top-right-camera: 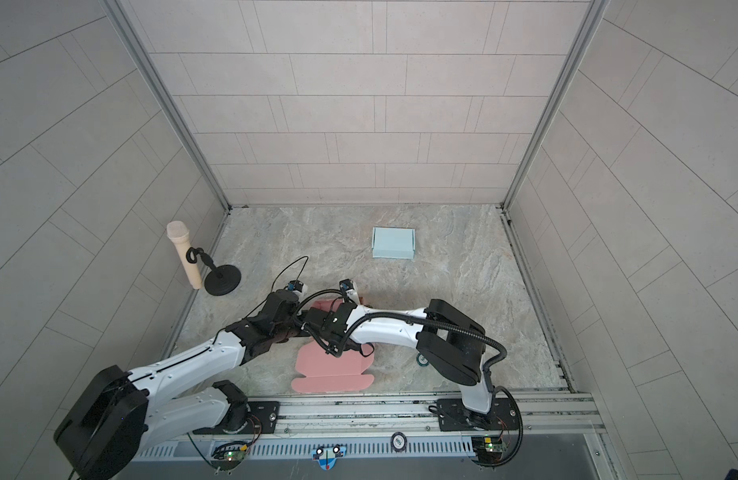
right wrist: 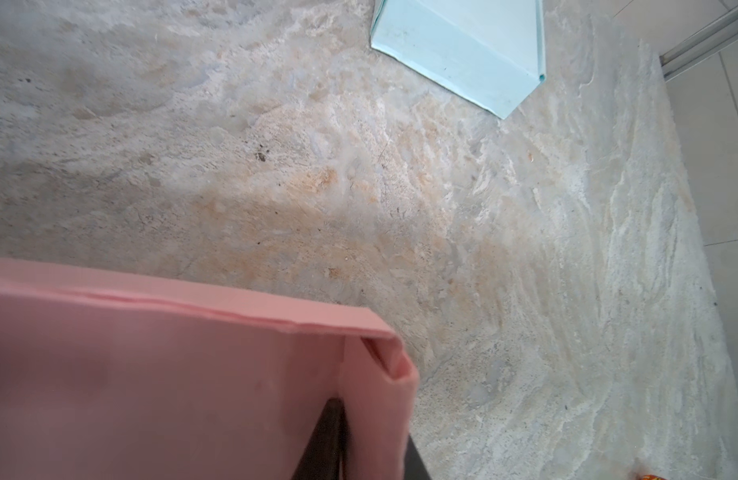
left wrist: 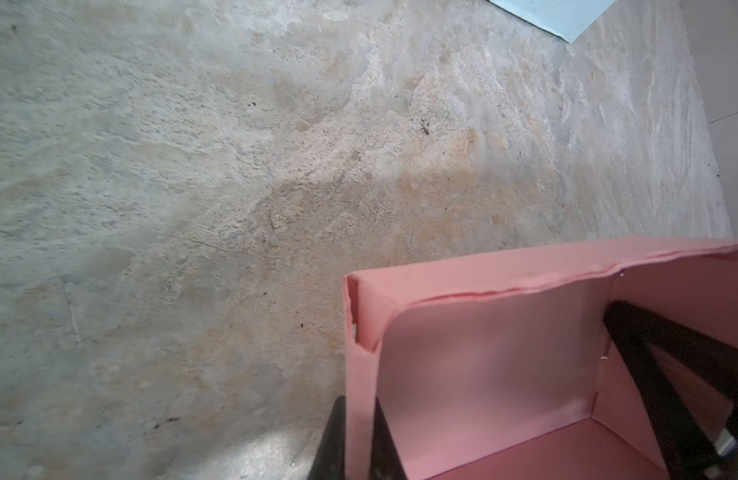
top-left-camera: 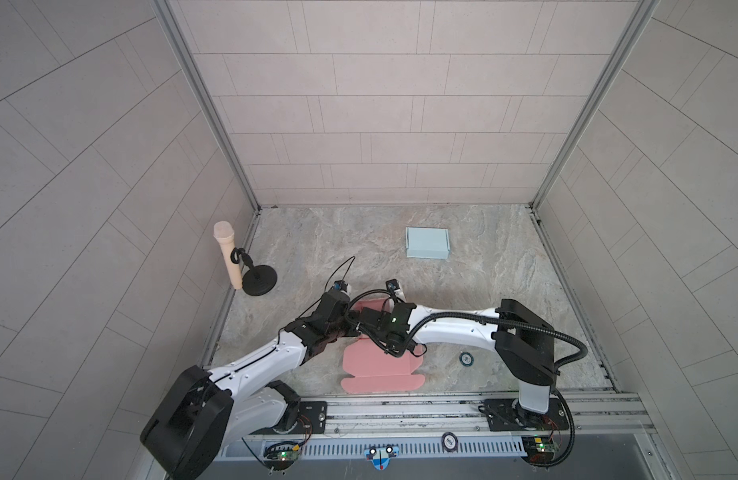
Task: Fold the paper box
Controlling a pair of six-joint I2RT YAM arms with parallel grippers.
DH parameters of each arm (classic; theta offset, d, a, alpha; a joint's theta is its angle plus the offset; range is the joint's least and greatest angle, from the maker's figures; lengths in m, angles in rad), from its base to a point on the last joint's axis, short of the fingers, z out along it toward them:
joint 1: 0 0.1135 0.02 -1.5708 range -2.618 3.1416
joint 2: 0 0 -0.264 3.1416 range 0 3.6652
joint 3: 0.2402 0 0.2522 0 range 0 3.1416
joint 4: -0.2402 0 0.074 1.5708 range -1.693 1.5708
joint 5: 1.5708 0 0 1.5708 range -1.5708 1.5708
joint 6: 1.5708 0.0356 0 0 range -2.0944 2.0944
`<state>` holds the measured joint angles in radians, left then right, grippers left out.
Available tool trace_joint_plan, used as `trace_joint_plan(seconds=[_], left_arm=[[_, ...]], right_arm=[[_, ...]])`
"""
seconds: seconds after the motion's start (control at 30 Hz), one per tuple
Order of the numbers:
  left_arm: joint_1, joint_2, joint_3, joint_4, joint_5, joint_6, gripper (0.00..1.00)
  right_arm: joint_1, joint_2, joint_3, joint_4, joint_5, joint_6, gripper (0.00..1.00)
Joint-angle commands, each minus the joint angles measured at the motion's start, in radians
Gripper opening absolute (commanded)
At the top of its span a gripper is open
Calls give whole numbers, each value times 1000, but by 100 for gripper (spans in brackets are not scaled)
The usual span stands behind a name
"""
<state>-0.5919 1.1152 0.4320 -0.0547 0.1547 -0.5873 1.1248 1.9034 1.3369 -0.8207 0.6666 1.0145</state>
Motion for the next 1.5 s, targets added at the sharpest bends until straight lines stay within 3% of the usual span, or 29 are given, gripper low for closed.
trace_joint_plan(seconds=[0.0,0.57,0.8,1.47], left_arm=[[-13,-3,-14,14,19,10,6],[-14,-13,-13,12,23,10,5],[-13,-28,-13,9,26,4,6],[-14,-11,-19,35,38,0,6]], right_arm=[[-2,-29,20,-25,73,31,22],[-27,-12,42,15,50,-12,6],[-37,5,75,20,16,-51,15],[-65,96,125,40,-29,-88,10]])
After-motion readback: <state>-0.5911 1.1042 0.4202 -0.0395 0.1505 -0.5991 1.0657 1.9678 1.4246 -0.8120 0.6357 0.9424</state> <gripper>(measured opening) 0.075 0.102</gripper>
